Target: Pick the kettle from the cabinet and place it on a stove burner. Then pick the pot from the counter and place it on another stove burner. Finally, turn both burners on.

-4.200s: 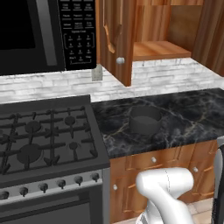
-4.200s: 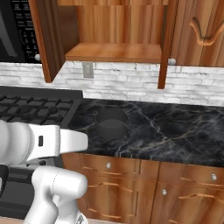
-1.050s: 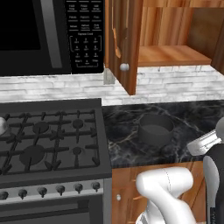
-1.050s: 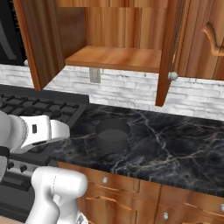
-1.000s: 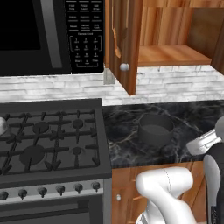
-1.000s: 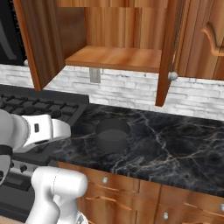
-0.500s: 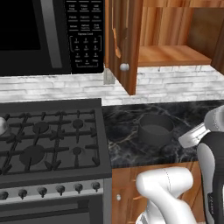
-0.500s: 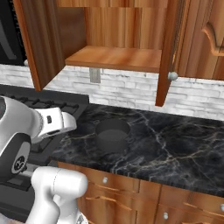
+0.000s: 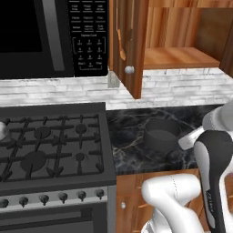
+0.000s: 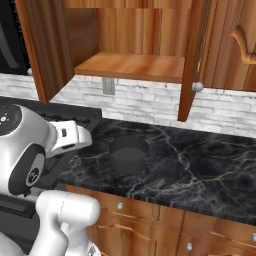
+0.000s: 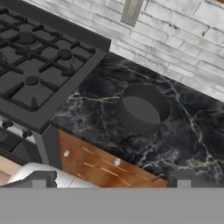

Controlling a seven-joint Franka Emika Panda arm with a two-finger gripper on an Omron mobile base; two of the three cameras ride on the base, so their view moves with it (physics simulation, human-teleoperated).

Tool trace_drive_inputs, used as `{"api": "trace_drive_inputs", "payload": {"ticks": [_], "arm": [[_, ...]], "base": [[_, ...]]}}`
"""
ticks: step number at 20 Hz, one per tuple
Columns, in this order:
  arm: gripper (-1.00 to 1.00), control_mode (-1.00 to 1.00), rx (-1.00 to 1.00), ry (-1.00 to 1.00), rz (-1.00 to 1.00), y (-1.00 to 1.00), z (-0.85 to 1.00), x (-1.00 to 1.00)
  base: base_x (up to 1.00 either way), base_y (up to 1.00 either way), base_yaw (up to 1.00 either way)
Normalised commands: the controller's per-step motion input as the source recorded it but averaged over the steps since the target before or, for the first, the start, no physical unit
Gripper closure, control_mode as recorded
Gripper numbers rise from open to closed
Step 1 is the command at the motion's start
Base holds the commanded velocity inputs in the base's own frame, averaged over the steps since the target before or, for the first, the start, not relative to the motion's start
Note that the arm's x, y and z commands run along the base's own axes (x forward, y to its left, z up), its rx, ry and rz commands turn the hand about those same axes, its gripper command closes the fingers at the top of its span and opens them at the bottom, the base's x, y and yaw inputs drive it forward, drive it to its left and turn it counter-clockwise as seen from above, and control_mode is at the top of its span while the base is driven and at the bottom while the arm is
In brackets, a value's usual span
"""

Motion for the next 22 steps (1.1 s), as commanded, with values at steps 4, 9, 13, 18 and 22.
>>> {"api": "trace_drive_inputs", "payload": {"ticks": [4, 9, 13, 18, 22], "arm": [[-1.0, -1.0, 0.0, -0.07, 0.0, 0.0, -0.32, 0.35], [-1.0, -1.0, 0.0, -0.05, -0.02, 0.0, -0.25, 0.34], [-1.0, -1.0, 0.0, -0.01, -0.05, 0.0, -0.23, 0.3], [-1.0, -1.0, 0.0, 0.0, -0.06, 0.0, -0.24, 0.3], [-1.0, -1.0, 0.0, 0.0, -0.05, 0.0, -0.2, 0.21]], "base": [[0.0, 0.0, 0.0], [0.0, 0.0, 0.0], [0.0, 0.0, 0.0], [0.0, 0.0, 0.0], [0.0, 0.0, 0.0]]}}
